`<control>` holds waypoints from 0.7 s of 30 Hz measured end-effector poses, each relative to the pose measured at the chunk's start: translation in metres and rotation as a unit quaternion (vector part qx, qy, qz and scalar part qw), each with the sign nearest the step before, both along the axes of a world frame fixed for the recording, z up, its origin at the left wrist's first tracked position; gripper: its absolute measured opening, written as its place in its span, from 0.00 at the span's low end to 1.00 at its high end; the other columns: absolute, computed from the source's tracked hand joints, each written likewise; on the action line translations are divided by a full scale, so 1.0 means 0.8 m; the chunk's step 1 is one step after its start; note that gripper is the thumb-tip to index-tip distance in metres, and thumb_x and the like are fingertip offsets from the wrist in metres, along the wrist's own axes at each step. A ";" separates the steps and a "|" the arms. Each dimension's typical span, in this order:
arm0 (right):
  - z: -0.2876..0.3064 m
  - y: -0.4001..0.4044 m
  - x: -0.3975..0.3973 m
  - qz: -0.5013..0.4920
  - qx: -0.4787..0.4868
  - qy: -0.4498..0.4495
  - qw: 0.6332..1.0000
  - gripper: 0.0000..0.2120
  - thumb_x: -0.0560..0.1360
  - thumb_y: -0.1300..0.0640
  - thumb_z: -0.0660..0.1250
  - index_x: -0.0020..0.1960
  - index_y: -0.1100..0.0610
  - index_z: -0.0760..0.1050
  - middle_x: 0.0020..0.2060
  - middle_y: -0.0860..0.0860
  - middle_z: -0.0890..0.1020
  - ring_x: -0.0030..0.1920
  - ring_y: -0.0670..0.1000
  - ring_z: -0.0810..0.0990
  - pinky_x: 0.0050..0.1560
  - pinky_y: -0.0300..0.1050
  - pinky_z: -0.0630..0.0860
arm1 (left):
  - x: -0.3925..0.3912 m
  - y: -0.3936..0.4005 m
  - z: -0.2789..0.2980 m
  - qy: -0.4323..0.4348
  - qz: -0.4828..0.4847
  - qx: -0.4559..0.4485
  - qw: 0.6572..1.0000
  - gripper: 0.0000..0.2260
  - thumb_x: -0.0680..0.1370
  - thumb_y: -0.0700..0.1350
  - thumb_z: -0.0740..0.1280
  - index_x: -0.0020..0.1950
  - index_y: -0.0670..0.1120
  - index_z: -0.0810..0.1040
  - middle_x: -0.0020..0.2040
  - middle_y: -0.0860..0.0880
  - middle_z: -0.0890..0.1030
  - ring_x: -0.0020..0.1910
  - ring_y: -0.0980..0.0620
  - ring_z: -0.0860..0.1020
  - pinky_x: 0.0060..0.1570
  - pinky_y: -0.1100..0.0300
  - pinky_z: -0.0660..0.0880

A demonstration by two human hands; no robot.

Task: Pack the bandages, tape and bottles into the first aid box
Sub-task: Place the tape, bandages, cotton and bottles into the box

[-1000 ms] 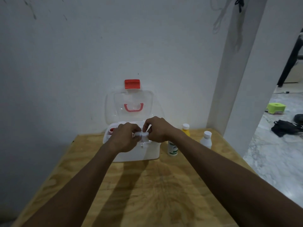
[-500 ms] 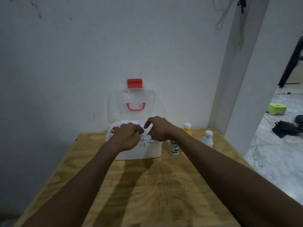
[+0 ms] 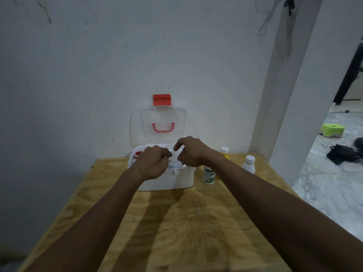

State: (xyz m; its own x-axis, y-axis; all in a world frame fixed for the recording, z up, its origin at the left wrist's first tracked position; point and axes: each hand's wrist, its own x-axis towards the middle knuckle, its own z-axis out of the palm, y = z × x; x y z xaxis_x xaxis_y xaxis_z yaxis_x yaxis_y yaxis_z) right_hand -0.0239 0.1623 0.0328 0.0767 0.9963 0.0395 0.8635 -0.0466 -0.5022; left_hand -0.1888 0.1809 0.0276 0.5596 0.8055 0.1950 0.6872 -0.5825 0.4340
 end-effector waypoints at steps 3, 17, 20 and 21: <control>0.007 -0.006 0.003 -0.002 0.014 0.019 1.000 0.21 0.72 0.68 0.67 0.62 0.54 0.75 0.62 0.56 0.78 0.59 0.56 0.79 0.59 0.53 0.79 | 0.000 -0.005 0.002 -0.015 0.000 0.006 1.000 0.16 0.81 0.40 0.59 0.66 0.43 0.78 0.64 0.44 0.80 0.60 0.47 0.79 0.59 0.58 0.73; 0.060 -0.120 0.105 -0.119 0.180 0.068 0.974 0.11 0.72 0.64 0.69 0.52 0.55 0.81 0.40 0.52 0.87 0.43 0.49 0.85 0.50 0.44 0.81 | 0.073 -0.060 0.013 -0.112 -0.042 0.048 0.992 0.20 0.79 0.51 0.66 0.69 0.45 0.74 0.66 0.46 0.79 0.63 0.48 0.77 0.62 0.56 0.70; 0.051 -0.135 0.133 -0.177 0.198 0.039 0.963 0.12 0.72 0.64 0.68 0.55 0.57 0.82 0.46 0.53 0.86 0.46 0.49 0.83 0.45 0.35 0.75 | 0.102 -0.067 0.004 -0.115 -0.042 0.053 0.991 0.22 0.78 0.50 0.67 0.71 0.46 0.72 0.68 0.45 0.76 0.67 0.46 0.74 0.67 0.50 0.70; 0.045 -0.137 0.141 -0.192 0.195 0.028 0.962 0.13 0.72 0.63 0.69 0.56 0.57 0.81 0.48 0.54 0.85 0.48 0.50 0.83 0.47 0.35 0.74 | 0.111 -0.069 0.001 -0.117 -0.036 0.051 0.991 0.22 0.78 0.50 0.67 0.72 0.46 0.70 0.70 0.45 0.74 0.68 0.45 0.72 0.69 0.51 0.68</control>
